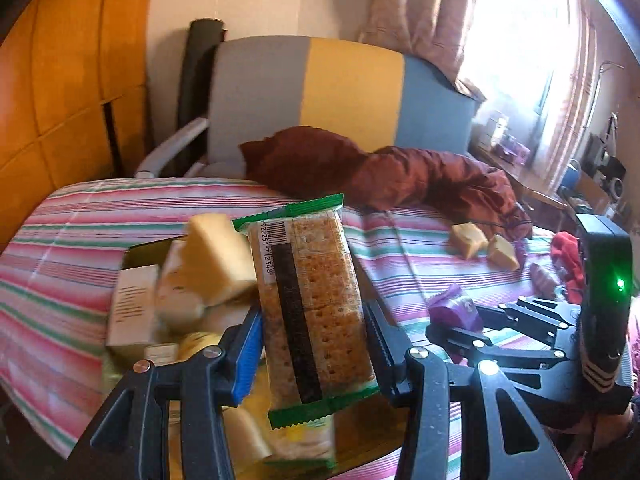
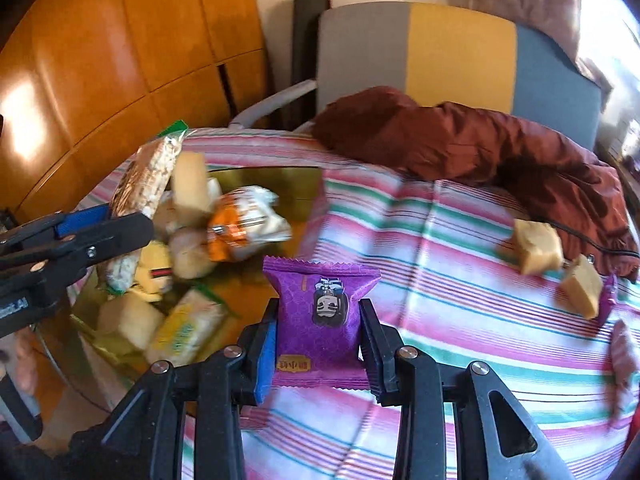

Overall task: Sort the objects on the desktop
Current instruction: 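Carry the cracker pack and purple packet onto the gold tray and release both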

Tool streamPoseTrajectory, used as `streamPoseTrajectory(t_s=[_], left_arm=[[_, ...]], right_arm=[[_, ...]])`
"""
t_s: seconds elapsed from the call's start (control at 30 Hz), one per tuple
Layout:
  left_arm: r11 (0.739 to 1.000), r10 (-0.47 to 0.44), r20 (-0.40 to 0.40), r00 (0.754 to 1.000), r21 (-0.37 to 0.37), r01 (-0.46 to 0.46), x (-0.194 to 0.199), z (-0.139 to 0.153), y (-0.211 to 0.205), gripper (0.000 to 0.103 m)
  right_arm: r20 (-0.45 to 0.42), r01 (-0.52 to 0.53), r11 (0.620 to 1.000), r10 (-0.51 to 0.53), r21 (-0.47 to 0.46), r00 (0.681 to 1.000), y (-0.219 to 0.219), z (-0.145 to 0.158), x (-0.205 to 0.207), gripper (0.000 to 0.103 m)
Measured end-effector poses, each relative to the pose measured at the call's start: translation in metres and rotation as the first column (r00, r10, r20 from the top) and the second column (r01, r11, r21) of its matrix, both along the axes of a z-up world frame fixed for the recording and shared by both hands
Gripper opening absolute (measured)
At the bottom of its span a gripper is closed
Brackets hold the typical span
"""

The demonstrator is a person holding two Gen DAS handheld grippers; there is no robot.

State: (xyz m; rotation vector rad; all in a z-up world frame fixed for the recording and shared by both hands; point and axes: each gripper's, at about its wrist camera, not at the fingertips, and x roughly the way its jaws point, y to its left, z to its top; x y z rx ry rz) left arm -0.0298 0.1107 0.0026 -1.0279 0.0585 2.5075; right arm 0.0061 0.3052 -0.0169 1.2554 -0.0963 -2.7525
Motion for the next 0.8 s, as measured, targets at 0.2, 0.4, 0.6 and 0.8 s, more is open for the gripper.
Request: streamPoseTrajectory(t_s=[0.2, 0.4, 0.6, 0.8], left_arm=[[0.999, 0.044, -0.013, 0.999, 0.002, -0.044, 0.004, 0.000, -0.026, 0.048], [0.997, 0.071, -0.009, 0.997, 0.001, -0.071, 0.004, -0.005, -0.041, 0.048], [0.996, 0.084, 0.017, 0.996, 0.007, -0.084, -0.001, -0.013, -0.048, 0.048], [0.996, 0.092, 0.036, 0.995, 0.000, -0.092, -0.004, -0.021, -0.051, 0.048]], right_arm=[[0.003, -0.042, 0.999, 0.042, -0.006, 0.999, -0.032, 0.000, 0.001, 0.037], [-0.010, -0.045, 0.999, 0.045, -0.025, 0.999, -0.050, 0.005, 0.001, 0.037], [-0.020, -0.041, 0.999, 0.040, -0.024, 0.999, -0.062, 0.009, -0.002, 0.037], [-0.024, -0.040, 0.999, 0.039, -0.028, 0.999, -0.068, 0.011, -0.007, 0.037]])
